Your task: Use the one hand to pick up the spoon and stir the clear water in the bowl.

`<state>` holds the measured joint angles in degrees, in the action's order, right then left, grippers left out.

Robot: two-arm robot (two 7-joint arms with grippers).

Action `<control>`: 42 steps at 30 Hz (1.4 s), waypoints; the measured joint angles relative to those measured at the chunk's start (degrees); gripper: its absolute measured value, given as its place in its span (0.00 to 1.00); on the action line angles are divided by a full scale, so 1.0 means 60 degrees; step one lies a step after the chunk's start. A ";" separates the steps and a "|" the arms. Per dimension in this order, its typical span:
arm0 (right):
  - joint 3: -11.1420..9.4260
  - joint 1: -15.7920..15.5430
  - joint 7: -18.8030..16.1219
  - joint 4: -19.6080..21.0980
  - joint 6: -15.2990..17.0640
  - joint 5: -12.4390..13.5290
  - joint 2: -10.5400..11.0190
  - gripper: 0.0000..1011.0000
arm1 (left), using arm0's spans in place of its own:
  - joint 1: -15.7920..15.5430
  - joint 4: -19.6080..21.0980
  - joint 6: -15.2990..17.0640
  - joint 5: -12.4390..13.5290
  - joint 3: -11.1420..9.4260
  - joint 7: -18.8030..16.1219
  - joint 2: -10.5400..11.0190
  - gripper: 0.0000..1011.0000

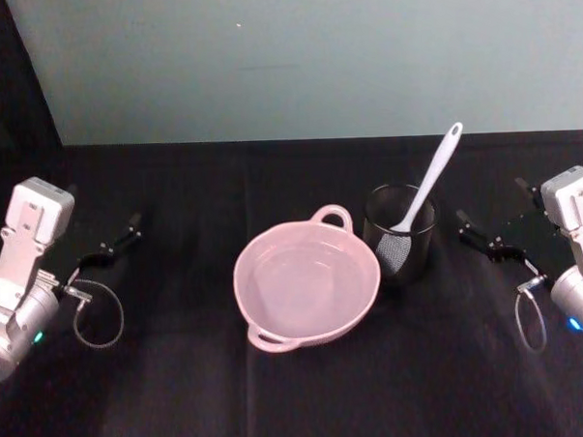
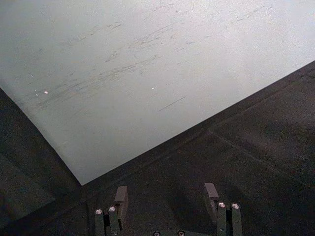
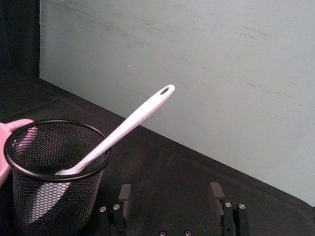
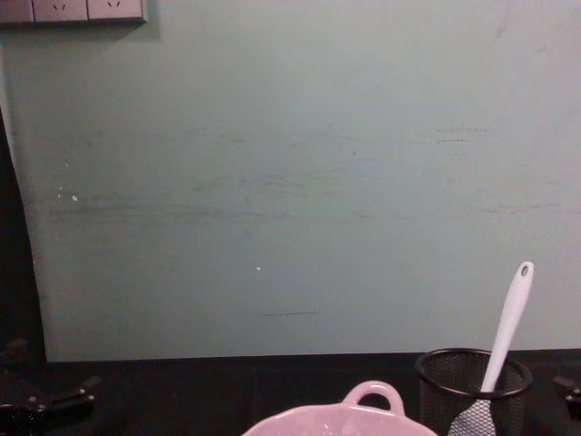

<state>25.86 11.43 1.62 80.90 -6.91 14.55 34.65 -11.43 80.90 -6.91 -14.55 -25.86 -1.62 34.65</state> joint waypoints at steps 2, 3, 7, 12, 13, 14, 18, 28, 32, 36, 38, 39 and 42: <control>0.0000 0.0000 0.0000 0.0000 0.0000 0.0000 0.0000 0.99 | 0.0000 0.0000 0.0000 0.0000 0.0000 0.0000 0.0000 1.00; 0.0000 0.0000 0.0000 0.0000 0.0000 0.0000 0.0000 0.99 | 0.0000 0.0000 0.0000 0.0000 0.0000 0.0000 0.0000 1.00; 0.0000 0.0000 0.0000 0.0000 0.0000 0.0000 0.0000 0.99 | 0.0000 0.0000 0.0000 0.0000 0.0000 0.0000 0.0000 1.00; 0.0000 0.0000 0.0000 0.0000 0.0000 0.0000 0.0000 0.99 | 0.0000 0.0000 0.0000 0.0000 0.0000 0.0000 0.0000 1.00; 0.0000 0.0000 0.0000 -0.0001 0.0000 0.0000 0.0000 0.99 | 0.0000 0.0000 0.0000 0.0000 0.0000 0.0000 0.0000 1.00; 0.0000 0.0000 -0.0001 0.0000 0.0000 0.0000 0.0000 0.99 | 0.0000 0.0000 0.0000 0.0000 0.0000 0.0000 0.0000 1.00; 0.0000 0.0000 0.0000 0.0000 0.0000 0.0000 0.0000 0.99 | 0.0001 0.0000 0.0000 0.0000 0.0000 0.0000 0.0000 1.00; 0.0000 0.0000 0.0000 0.0000 0.0000 0.0000 0.0000 0.99 | 0.0000 0.0000 0.0000 0.0000 0.0000 0.0000 0.0000 1.00; 0.0000 0.0000 0.0000 0.0000 0.0000 0.0000 0.0000 0.99 | 0.0000 0.0000 0.0000 0.0000 0.0000 0.0000 0.0000 1.00; 0.0000 0.0001 0.0000 0.0000 0.0000 0.0000 0.0000 0.99 | 0.0000 0.0000 0.0000 0.0000 0.0000 0.0000 -0.0001 1.00; 0.0000 0.0000 0.0000 0.0000 0.0000 0.0000 0.0000 0.99 | -0.0001 0.0000 0.0000 0.0000 0.0000 0.0000 0.0000 1.00; 0.0000 0.0001 0.0000 0.0000 0.0000 0.0000 0.0000 0.99 | 0.0001 0.0000 0.0000 0.0000 0.0000 0.0000 0.0000 1.00; 0.0000 0.0000 0.0000 0.0000 0.0000 0.0000 0.0000 0.99 | 0.0000 0.0000 0.0000 0.0000 0.0000 0.0000 0.0000 1.00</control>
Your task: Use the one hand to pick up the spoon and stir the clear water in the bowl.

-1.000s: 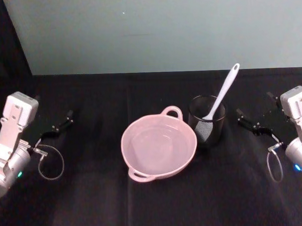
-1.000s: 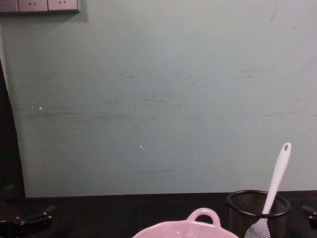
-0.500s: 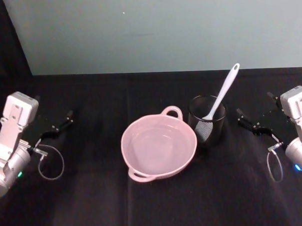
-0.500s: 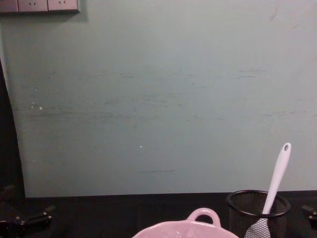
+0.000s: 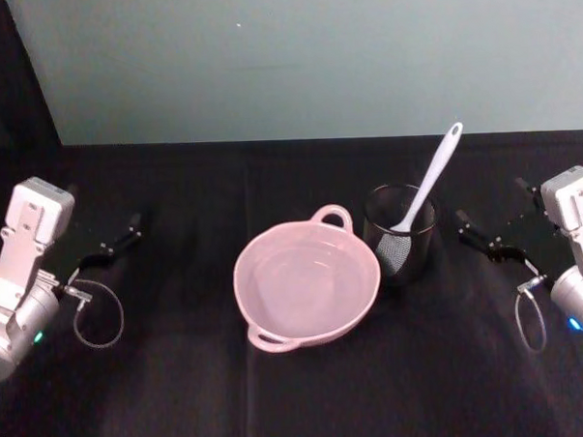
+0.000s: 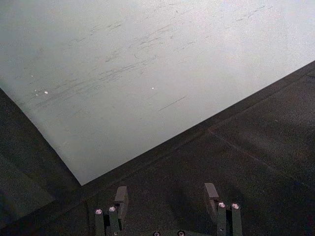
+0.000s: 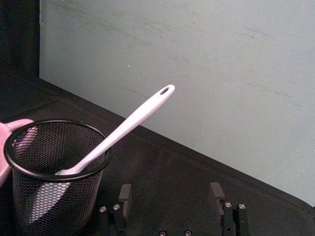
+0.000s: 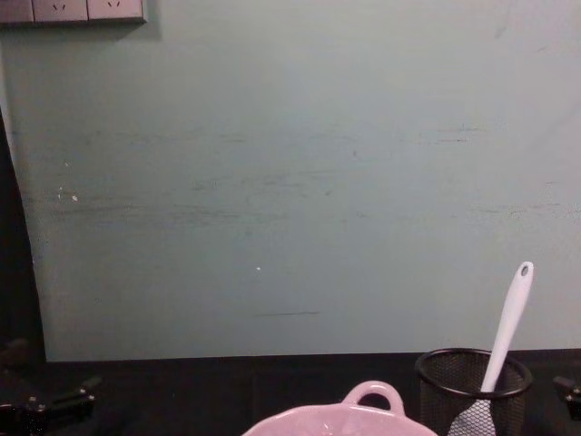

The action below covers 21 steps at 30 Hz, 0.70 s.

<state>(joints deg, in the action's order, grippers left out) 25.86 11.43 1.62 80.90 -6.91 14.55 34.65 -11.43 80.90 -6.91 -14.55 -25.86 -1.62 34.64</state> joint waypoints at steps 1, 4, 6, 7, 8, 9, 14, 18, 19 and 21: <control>0.0000 0.0000 0.0000 0.0001 0.0000 0.0000 0.0000 0.99 | -0.0001 0.0000 0.0000 0.0000 0.0001 0.0000 0.0000 1.00; -0.0153 -0.0148 -0.0001 0.0136 -0.0021 0.0019 0.0024 0.99 | 0.0000 0.0001 0.0000 0.0000 0.0000 0.0000 0.0000 1.00; -0.0320 -0.0383 -0.0003 0.0356 -0.0070 0.0117 0.0101 0.99 | 0.0000 0.0001 0.0000 0.0000 0.0000 0.0000 0.0000 1.00; -0.0320 -0.0383 -0.0003 0.0356 -0.0070 0.0117 0.0101 0.99 | -0.0001 0.0000 0.0000 0.0000 0.0000 0.0000 0.0000 1.00; -0.0429 -0.0542 -0.0005 0.0527 -0.0112 0.0189 0.0148 0.99 | 0.0000 0.0000 0.0000 0.0000 0.0001 0.0000 0.0000 1.00; -0.0494 -0.0643 -0.0006 0.0628 -0.0141 0.0230 0.0177 0.99 | 0.0000 0.0000 0.0000 0.0000 0.0000 0.0000 0.0000 1.00; -0.0927 -0.1341 -0.0065 0.1381 -0.0246 0.0655 0.0310 0.99 | 0.0000 0.0000 0.0000 0.0000 0.0000 0.0000 0.0000 1.00; -0.1177 -0.1619 -0.0335 0.1704 -0.0298 0.1206 0.0253 0.99 | 0.0000 0.0000 0.0000 0.0000 0.0000 0.0000 0.0000 1.00; -0.1271 -0.1673 -0.0554 0.1763 -0.0304 0.1554 0.0159 0.99 | -0.0001 0.0000 0.0000 0.0000 0.0000 0.0000 0.0000 1.00; -0.1365 -0.1672 -0.0852 0.1776 -0.0226 0.2023 -0.0005 0.99 | -0.0001 0.0000 0.0000 0.0000 0.0000 0.0000 0.0001 1.00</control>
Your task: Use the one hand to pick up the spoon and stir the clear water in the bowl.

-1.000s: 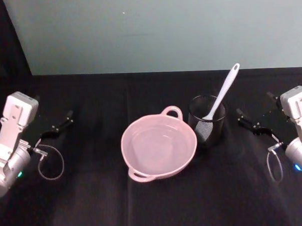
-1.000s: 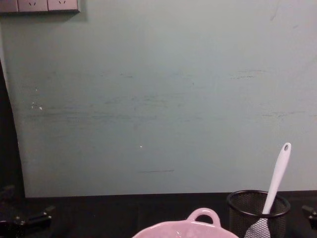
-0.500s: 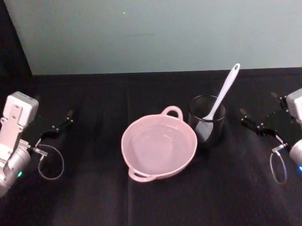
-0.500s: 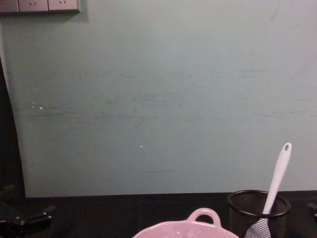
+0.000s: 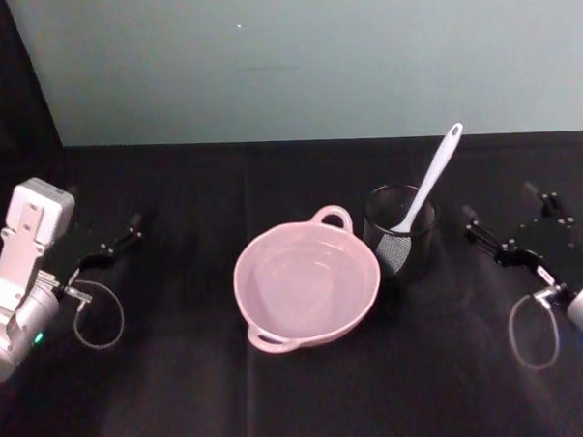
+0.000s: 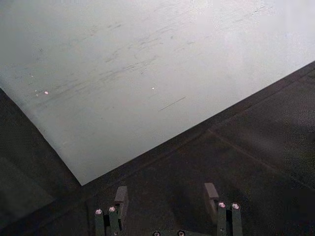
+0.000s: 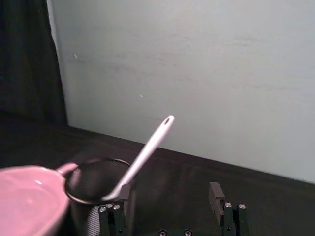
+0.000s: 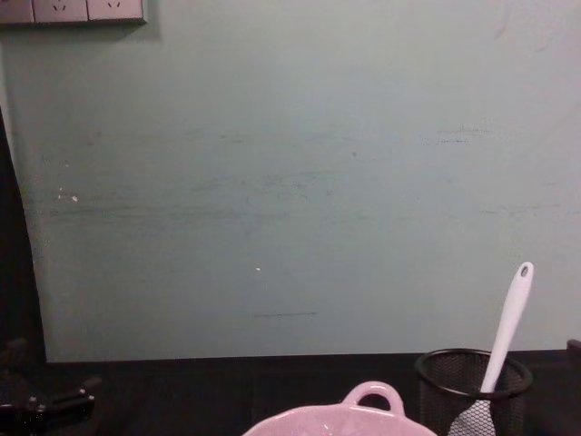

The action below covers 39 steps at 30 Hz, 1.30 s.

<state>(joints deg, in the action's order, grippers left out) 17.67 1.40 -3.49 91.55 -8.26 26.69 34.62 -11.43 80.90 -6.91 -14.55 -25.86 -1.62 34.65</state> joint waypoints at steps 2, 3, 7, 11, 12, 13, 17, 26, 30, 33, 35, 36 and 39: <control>-0.0077 0.0088 -0.0308 -0.0074 0.0193 0.0508 -0.0237 0.99 | 0.0000 0.0000 0.0000 0.0000 0.0001 0.0000 0.0000 1.00; -0.0077 0.0088 -0.0308 -0.0074 0.0193 0.0508 -0.0237 0.99 | 0.0001 0.0000 0.0000 0.0000 0.0000 0.0000 0.0000 1.00; -0.0279 0.0422 -0.0881 -0.0419 0.0636 0.1554 -0.0823 0.99 | 0.0001 0.0000 0.0000 0.0000 0.0001 0.0000 0.0000 1.00; -0.0510 0.0853 -0.1300 -0.0850 0.1146 0.2497 -0.1362 0.99 | 0.0001 0.0000 0.0000 0.0000 0.0001 0.0000 0.0000 1.00; -0.0614 0.1062 -0.1461 -0.1060 0.1428 0.2902 -0.1574 0.99 | 0.0000 0.0000 0.0000 0.0000 0.0000 0.0000 -0.0001 1.00; -0.0661 0.1175 -0.1531 -0.1170 0.1572 0.3077 -0.1674 0.99 | 0.0001 0.0000 0.0000 0.0000 0.0000 0.0000 0.0000 1.00; -0.0904 0.1670 -0.1783 -0.1669 0.2381 0.4028 -0.2107 0.99 | 0.0001 0.0000 0.0000 0.0000 0.0001 0.0000 0.0000 1.00; -0.1281 0.2418 -0.1503 -0.2294 0.4139 0.5898 -0.2465 0.99 | 0.0001 0.0000 0.0000 0.0001 0.0000 0.0000 0.0000 1.00; -0.1164 0.2597 -0.1618 -0.2471 0.4167 0.5990 -0.2416 0.99 | 0.0001 0.0000 0.0000 0.0000 0.0000 0.0000 0.0000 1.00; -0.1038 0.2748 -0.1913 -0.2677 0.4052 0.5993 -0.2371 0.99 | 0.0000 0.0000 0.0000 0.0000 0.0001 0.0000 0.0000 1.00; -0.0938 0.2841 -0.2089 -0.2829 0.3894 0.5932 -0.2333 0.99 | 0.0001 0.0000 0.0000 0.0000 0.0000 0.0000 0.0000 1.00; -0.0840 0.2915 -0.2245 -0.2950 0.3719 0.5821 -0.2292 0.99 | 0.0001 0.0000 0.0000 0.0000 0.0001 0.0000 0.0000 1.00; -0.0631 0.3045 -0.2581 -0.3187 0.3294 0.5547 -0.2193 0.99 | 0.0001 0.0000 0.0000 0.0000 0.0000 0.0000 0.0000 1.00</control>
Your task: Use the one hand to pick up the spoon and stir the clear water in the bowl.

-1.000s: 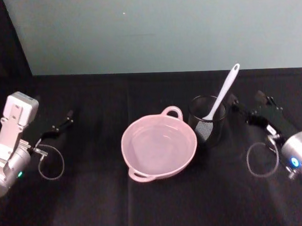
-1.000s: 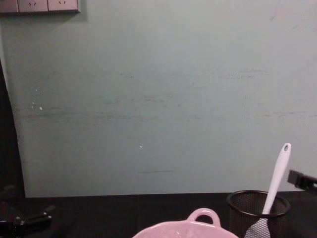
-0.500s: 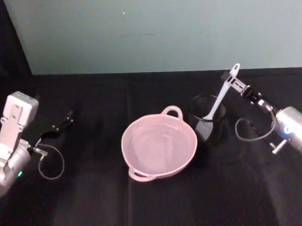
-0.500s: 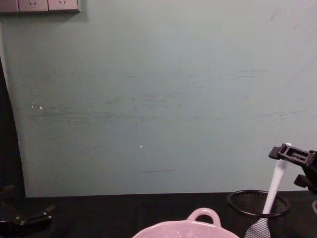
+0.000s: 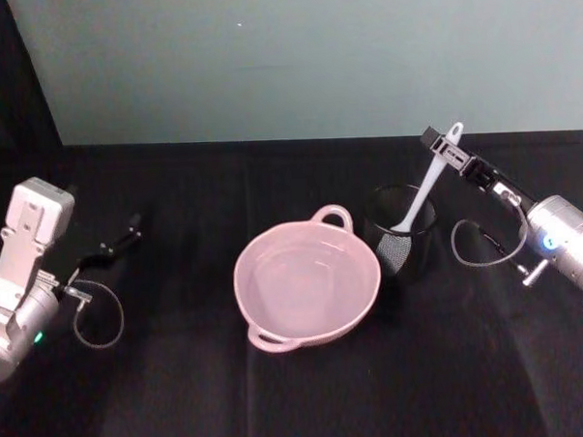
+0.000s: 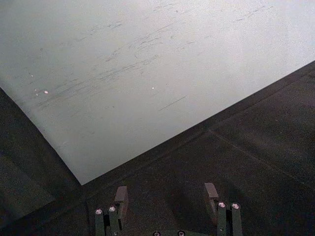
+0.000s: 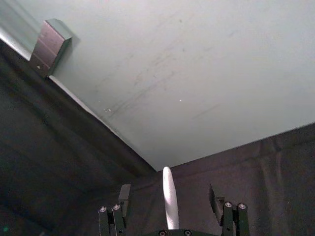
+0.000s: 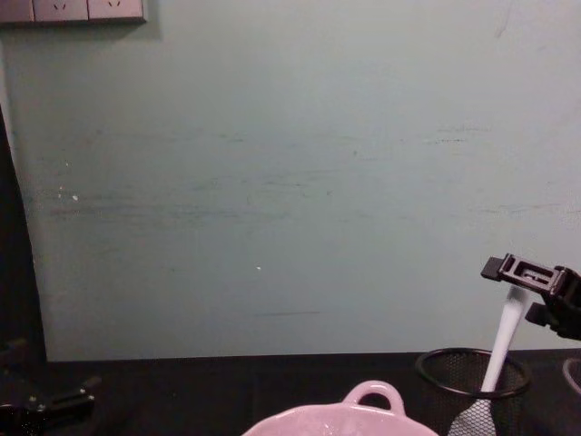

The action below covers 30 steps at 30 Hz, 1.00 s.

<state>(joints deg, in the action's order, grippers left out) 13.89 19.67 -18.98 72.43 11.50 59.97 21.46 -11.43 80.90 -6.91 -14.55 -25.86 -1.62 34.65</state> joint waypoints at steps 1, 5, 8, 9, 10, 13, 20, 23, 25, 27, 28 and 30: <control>0.0040 0.0021 -0.0068 -0.0049 -0.0095 -0.0054 0.0023 0.99 | 0.0000 0.0000 0.0000 0.0000 0.0001 0.0000 0.0000 1.00; 0.0238 0.0067 -0.0318 -0.0180 -0.0552 -0.0321 0.0155 0.99 | 0.0000 0.0000 0.0000 0.0000 0.0000 0.0000 0.0000 1.00; 0.0319 0.0062 -0.0393 -0.0187 -0.0720 -0.0388 0.0234 0.96 | -0.0001 0.0000 0.0000 0.0000 0.0000 0.0000 0.0000 1.00; 0.0334 0.0055 -0.0416 -0.0187 -0.0750 -0.0394 0.0251 0.94 | 0.0000 0.0000 0.0000 0.0000 0.0000 0.0000 0.0000 1.00; 0.0360 0.0038 -0.0433 -0.0178 -0.0796 -0.0404 0.0277 0.92 | 0.0000 0.0000 0.0000 0.0000 0.0000 0.0000 0.0000 1.00; 0.0393 0.0016 -0.0443 -0.0148 -0.0850 -0.0405 0.0320 0.85 | -0.0001 0.0000 0.0000 0.0000 0.0000 0.0000 0.0000 1.00; 0.0425 -0.0133 -0.0412 0.0141 -0.0887 -0.0380 0.0437 0.63 | 0.0000 0.0000 0.0001 0.0000 0.0001 0.0000 0.0000 1.00; 0.0434 -0.0210 -0.0380 0.0259 -0.0896 -0.0360 0.0490 0.53 | -0.0001 0.0000 0.0000 0.0000 0.0000 0.0000 0.0000 1.00; 0.0438 -0.0239 -0.0371 0.0308 -0.0900 -0.0335 0.0513 0.49 | 0.0000 0.0000 0.0000 0.0000 0.0001 0.0000 0.0000 1.00; 0.0447 -0.0262 -0.0342 0.0359 -0.0910 -0.0307 0.0537 0.42 | 0.0000 0.0000 0.0001 0.0000 0.0000 0.0000 0.0000 1.00; 0.0454 -0.0269 -0.0320 0.0377 -0.0919 -0.0297 0.0547 0.37 | 0.0000 0.0000 0.0000 0.0000 0.0000 0.0000 0.0000 1.00; 0.0459 -0.0282 -0.0312 0.0407 -0.0929 -0.0288 0.0560 0.31 | 0.0000 0.0000 0.0000 0.0000 0.0000 0.0000 -0.0001 1.00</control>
<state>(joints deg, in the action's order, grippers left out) 16.64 17.97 -20.85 74.88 5.93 58.24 24.81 -11.43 80.90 -6.90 -14.55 -25.86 -1.62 34.64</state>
